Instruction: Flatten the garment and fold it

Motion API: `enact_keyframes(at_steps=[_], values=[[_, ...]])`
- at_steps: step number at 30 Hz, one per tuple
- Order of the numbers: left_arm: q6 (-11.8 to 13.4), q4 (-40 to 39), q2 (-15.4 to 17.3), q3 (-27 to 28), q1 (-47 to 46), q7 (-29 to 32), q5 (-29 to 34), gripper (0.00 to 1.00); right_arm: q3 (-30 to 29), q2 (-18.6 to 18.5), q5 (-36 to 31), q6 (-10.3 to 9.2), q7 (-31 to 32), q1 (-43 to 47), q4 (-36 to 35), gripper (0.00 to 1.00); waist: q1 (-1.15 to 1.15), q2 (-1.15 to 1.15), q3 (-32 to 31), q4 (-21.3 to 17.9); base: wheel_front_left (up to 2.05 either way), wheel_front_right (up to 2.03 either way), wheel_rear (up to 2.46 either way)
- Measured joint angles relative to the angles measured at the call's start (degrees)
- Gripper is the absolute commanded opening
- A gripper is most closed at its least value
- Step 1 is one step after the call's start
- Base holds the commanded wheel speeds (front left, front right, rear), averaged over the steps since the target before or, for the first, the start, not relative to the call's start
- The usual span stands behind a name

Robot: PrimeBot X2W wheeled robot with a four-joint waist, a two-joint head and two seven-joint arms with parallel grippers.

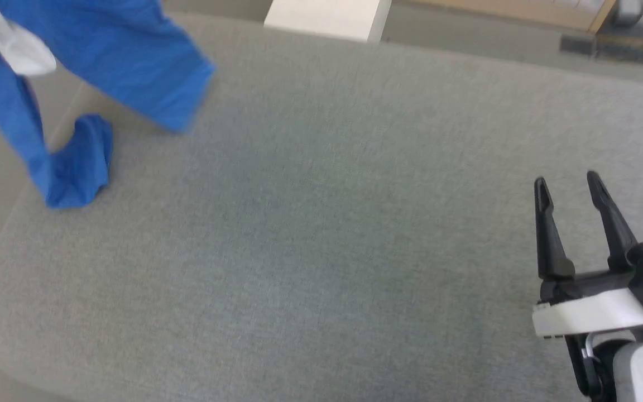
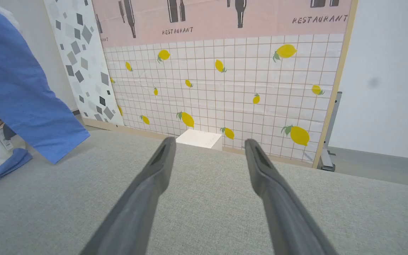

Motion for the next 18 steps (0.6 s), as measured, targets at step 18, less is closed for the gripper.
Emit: enact_keyframes(at_steps=[18], values=[[3.7, -8.6, -14.4, -4.2, -10.7, 5.2, -4.8, 0.0, -4.8, 0.0, 3.2, 0.0, -2.1, 3.3, 3.6, 1.0, 0.0, 0.0, -10.1, -8.7, 0.0, 0.0, 0.0]])
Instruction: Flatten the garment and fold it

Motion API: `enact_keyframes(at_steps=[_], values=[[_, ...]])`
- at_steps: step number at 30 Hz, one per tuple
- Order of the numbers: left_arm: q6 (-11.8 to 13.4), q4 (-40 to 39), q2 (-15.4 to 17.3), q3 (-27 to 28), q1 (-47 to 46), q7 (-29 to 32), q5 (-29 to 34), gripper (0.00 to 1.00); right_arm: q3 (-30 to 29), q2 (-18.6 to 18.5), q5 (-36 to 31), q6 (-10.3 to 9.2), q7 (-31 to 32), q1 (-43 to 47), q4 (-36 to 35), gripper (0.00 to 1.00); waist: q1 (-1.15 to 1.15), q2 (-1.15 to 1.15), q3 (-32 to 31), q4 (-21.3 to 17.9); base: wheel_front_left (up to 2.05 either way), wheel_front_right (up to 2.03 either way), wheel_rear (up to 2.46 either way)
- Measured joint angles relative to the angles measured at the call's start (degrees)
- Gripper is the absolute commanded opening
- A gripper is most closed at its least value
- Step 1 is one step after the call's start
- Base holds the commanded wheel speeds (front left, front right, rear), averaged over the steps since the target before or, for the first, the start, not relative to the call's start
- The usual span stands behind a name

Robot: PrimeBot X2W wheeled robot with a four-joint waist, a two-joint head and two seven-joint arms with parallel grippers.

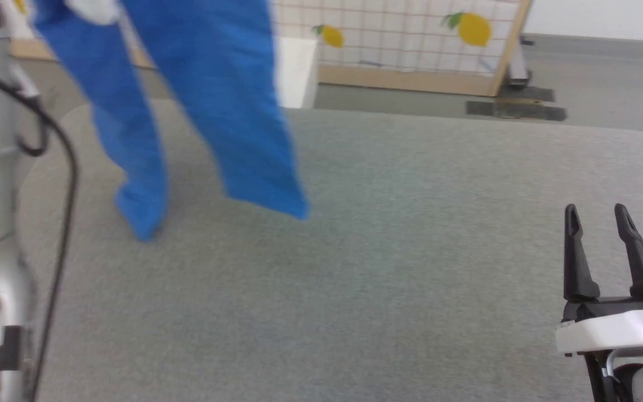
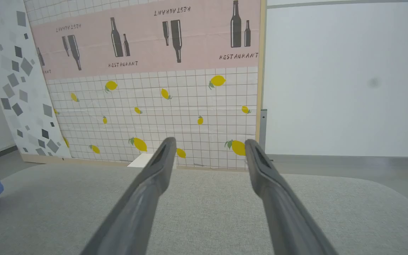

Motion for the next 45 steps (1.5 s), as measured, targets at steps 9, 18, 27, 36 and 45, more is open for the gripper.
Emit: enact_keyframes(at_steps=[9, 18, 27, 36, 45], values=[[0.4, 0.4, -11.3, -1.2, -1.9, -1.0, -6.8, 0.0, -1.5, 0.0, 0.5, 0.0, -0.5, 0.7, 1.1, 1.0, 0.0, 0.0, -1.9, -5.0, 0.0, 0.0, 0.0], [1.3, -0.8, -16.7, -8.1, 2.0, -1.2, -8.2, 0.0, -3.8, 0.0, 1.0, 0.0, -1.0, 0.7, 1.5, 1.0, 0.0, 0.0, -1.2, -8.5, 0.0, 0.0, 0.0], [2.0, 1.0, -16.0, -18.8, 20.9, -5.1, -3.5, 0.0, -3.2, 0.0, 0.9, 0.0, -0.9, -0.3, 1.3, 1.0, 0.0, 0.0, 2.5, -10.3, 0.0, 0.0, 0.0], [1.5, 16.3, -15.1, -26.5, 31.5, -8.9, 1.2, 0.0, 0.1, 0.0, 1.0, 0.0, -0.9, -2.9, 2.6, 1.0, 0.0, 0.0, 6.0, -12.9, 0.0, 0.0, 0.0], [2.0, 24.5, -17.0, -26.3, 33.0, -13.8, -0.1, 1.0, 0.2, 0.0, 1.0, 0.0, -1.0, -3.0, 3.9, 1.0, 0.0, 0.0, 6.9, -14.0, 0.0, 0.0, 0.0]])
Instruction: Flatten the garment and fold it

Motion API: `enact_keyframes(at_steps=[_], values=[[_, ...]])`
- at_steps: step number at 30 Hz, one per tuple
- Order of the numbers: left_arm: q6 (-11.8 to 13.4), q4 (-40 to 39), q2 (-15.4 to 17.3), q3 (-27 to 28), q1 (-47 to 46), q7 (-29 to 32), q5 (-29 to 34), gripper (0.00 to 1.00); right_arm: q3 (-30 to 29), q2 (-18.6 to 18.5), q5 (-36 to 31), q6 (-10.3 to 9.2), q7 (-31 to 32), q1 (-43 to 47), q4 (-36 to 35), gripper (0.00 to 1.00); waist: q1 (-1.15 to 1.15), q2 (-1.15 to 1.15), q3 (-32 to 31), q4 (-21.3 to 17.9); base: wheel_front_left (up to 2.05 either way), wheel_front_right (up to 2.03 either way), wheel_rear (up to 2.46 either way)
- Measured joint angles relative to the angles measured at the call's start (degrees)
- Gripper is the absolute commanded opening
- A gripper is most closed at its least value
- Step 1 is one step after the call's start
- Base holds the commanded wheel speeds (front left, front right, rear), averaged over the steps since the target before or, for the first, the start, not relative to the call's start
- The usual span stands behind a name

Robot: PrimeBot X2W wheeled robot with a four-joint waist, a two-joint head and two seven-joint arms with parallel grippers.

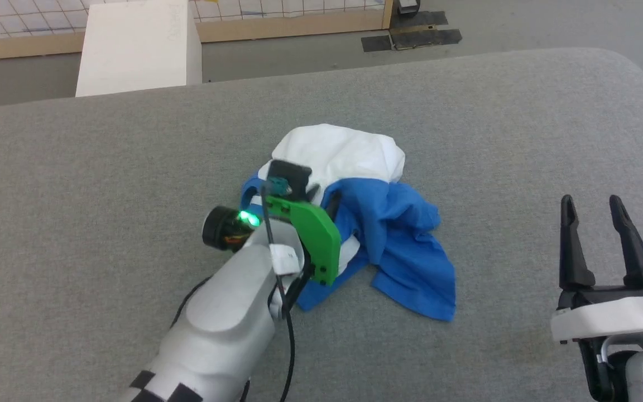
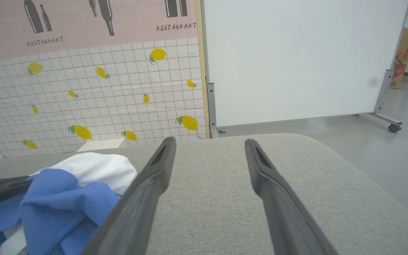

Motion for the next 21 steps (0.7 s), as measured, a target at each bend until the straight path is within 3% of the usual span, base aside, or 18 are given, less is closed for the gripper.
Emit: enact_keyframes(at_steps=[6, 11, 16, 21], values=[[0.0, -4.1, 1.1, 5.3, -2.8, -6.0, -3.2, 1.0, -1.5, 0.0, -0.1, 0.0, 0.1, 0.2, 0.3, 1.0, 0.0, 0.0, -1.5, 1.2, 0.0, 0.0, 0.0], [1.3, -14.2, 7.5, 10.8, -0.4, -10.7, -4.8, 1.0, -2.7, 0.0, -0.5, 0.0, 0.9, 1.6, -0.2, 1.0, 0.0, 0.0, -3.6, 2.6, 0.0, 0.0, 0.0], [6.0, -27.3, 14.9, 15.4, 10.4, -15.2, -4.8, 1.0, -3.7, 0.0, -0.5, 0.0, 1.6, 3.6, -1.3, 1.0, 0.0, 0.0, -5.3, 4.4, 0.0, 0.0, 0.0], [11.9, -40.2, 17.9, 20.3, 24.3, -18.7, -2.9, 1.0, -4.0, 0.0, -0.5, 0.0, 2.1, 5.0, -2.1, 1.0, 0.0, 0.0, -6.5, 6.1, 0.0, 0.0, 0.0]])
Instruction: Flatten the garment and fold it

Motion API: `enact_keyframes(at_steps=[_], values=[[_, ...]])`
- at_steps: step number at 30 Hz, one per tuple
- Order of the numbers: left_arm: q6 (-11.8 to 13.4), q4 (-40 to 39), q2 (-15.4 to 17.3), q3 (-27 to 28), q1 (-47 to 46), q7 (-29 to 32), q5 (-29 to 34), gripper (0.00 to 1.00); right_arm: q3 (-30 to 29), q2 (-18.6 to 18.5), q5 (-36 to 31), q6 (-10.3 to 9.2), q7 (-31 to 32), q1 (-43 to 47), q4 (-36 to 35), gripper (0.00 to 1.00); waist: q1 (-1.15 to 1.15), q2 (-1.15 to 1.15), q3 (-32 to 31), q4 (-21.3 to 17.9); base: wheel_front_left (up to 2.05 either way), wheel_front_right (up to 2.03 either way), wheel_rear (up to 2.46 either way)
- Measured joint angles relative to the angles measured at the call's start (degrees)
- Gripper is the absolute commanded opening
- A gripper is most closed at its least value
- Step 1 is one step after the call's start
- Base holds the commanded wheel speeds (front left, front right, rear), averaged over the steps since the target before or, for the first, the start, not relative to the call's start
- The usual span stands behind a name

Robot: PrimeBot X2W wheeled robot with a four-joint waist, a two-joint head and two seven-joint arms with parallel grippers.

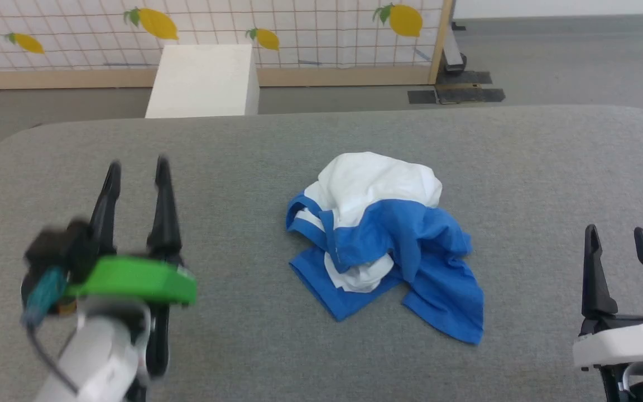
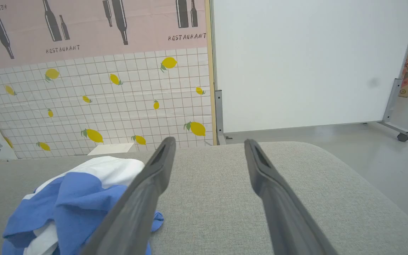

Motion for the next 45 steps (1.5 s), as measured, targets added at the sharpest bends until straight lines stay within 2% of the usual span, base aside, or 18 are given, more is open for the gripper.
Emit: enact_keyframes(at_steps=[3, 6, 11, 21, 28, 35, 40, 41, 42, 45], values=[[2.2, -6.4, -0.6, 2.3, 8.3, -0.6, 1.5, 1.0, 0.1, 0.0, 0.1, 0.0, 0.0, 0.8, -0.1, 1.0, 0.0, 0.0, -0.4, 1.0, 0.0, 0.0, 0.0], [3.9, -10.6, -1.9, 5.0, 15.2, -0.8, 5.6, 1.0, 0.2, 0.0, 0.1, 0.0, 0.0, 1.3, -0.1, 1.0, 0.0, 0.0, -0.7, 1.7, 0.0, 0.0, 0.0], [4.3, -13.5, -4.4, 6.5, 23.6, -0.8, 12.0, 1.0, 0.1, 0.0, 0.1, 0.0, 0.1, 2.7, 0.0, 1.0, 0.0, 0.0, -1.4, 2.8, 0.0, 0.0, 0.0], [-1.2, -12.1, -8.4, 7.2, 25.0, -0.8, 15.5, 1.0, 1.7, 0.0, -2.3, -0.01, 3.3, 3.2, -2.1, 1.0, 0.0, 0.0, -0.6, 5.5, 0.0, 0.0, 0.0], [-4.1, -10.1, -10.9, 7.9, 24.1, -0.8, 16.1, 1.0, 6.2, -0.3, -3.8, -0.01, 16.8, 1.2, -1.6, 1.0, 0.0, 0.0, 1.3, 7.7, 0.0, 0.0, 0.0], [-6.7, -8.4, -12.6, 8.4, 23.0, -0.8, 18.0, 1.0, 8.9, -4.4, -3.5, 0.0, 30.3, 1.3, 2.6, 1.0, 0.0, 0.0, 3.1, 10.7, 0.0, 0.0, 0.0], [-7.9, -7.4, -13.1, 8.8, 22.6, -0.8, 18.6, 1.0, 9.4, -5.2, -3.6, 0.0, 35.5, 1.4, 5.2, 1.0, 0.0, 0.0, 4.2, 12.7, 0.0, 0.0, 0.0], [-8.2, -7.2, -13.3, 8.8, 22.6, -0.8, 18.7, 1.0, 9.2, -5.2, -3.6, 0.0, 36.0, 1.4, 5.7, 0.43, 0.0, 0.0, 4.3, 13.1, 0.0, 0.0, 0.0], [-8.4, -7.0, -13.4, 8.9, 22.6, -0.8, 18.8, 1.0, 9.1, -5.2, -3.7, 0.0, 36.5, 1.4, 6.1, 0.0, 0.0, 0.0, 4.4, 13.3, 0.0, 0.0, 0.0], [-8.7, -6.5, -14.1, 9.4, 22.6, -0.8, 18.9, 1.0, 8.0, -4.8, -3.8, 0.0, 36.6, 1.3, 6.2, 0.0, 0.0, 0.0, 4.3, 13.8, 0.0, 0.0, 0.0]])
